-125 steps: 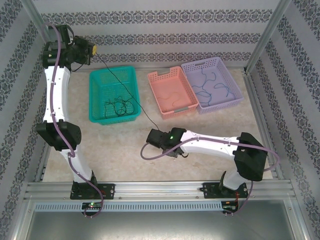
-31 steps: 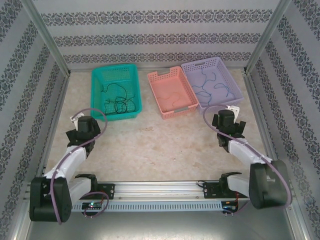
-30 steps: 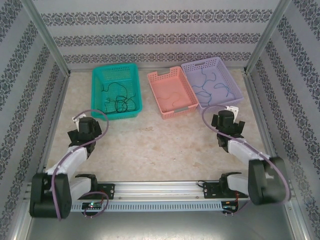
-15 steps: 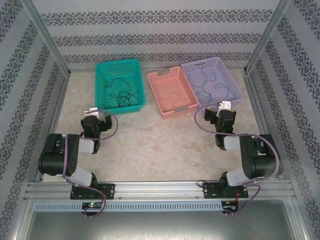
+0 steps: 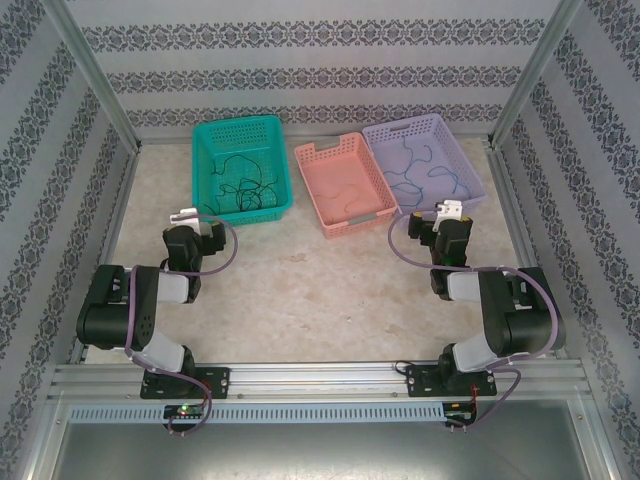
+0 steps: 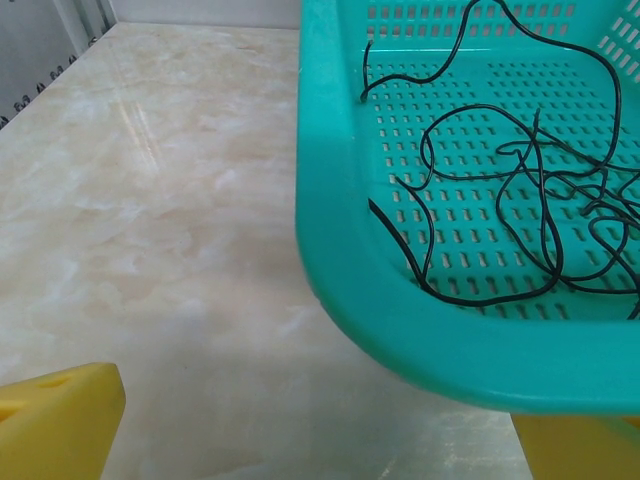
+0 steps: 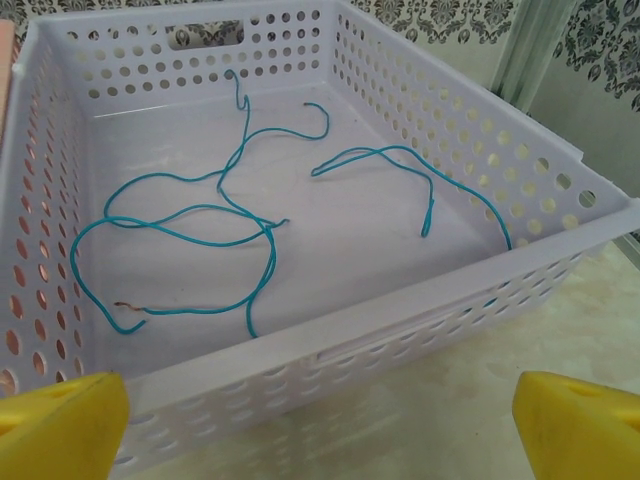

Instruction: Untangle the cables

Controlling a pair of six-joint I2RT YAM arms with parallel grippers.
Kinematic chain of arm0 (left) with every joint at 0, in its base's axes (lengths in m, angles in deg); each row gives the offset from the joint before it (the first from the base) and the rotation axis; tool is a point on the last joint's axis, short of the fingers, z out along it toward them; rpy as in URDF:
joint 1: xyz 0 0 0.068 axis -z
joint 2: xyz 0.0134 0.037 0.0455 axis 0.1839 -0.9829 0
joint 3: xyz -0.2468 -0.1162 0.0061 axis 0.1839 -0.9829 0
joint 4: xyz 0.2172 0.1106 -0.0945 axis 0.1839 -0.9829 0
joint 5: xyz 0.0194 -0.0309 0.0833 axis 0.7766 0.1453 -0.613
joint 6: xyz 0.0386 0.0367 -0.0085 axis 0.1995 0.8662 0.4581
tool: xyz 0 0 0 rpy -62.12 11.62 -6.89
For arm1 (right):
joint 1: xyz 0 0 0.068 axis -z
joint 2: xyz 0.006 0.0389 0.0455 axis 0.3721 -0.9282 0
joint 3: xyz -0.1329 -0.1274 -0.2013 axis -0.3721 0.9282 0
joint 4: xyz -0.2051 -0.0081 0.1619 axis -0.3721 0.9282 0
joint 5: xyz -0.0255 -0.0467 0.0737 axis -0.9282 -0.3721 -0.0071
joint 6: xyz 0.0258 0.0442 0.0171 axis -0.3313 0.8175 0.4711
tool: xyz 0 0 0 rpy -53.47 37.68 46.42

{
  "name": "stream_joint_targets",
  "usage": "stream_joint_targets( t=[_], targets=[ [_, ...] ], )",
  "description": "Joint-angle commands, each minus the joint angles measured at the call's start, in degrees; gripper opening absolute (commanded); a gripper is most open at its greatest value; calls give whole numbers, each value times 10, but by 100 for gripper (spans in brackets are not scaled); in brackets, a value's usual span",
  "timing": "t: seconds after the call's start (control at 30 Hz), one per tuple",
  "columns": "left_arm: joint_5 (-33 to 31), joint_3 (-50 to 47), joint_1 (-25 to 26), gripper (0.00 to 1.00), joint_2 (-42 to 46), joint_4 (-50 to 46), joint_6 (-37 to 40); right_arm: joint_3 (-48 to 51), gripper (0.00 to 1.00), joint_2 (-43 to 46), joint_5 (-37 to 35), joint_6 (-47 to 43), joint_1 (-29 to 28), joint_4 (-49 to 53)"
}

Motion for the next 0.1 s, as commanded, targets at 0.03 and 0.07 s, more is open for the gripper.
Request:
stream_joint_targets(
  t=[0.03, 0.07],
  targets=[
    [5, 7, 5, 99, -4, 12, 10, 4, 98, -3, 14, -3, 3, -20],
    [5, 7, 5, 100, -4, 11, 10, 5, 98, -2, 12, -3, 3, -22]
  ],
)
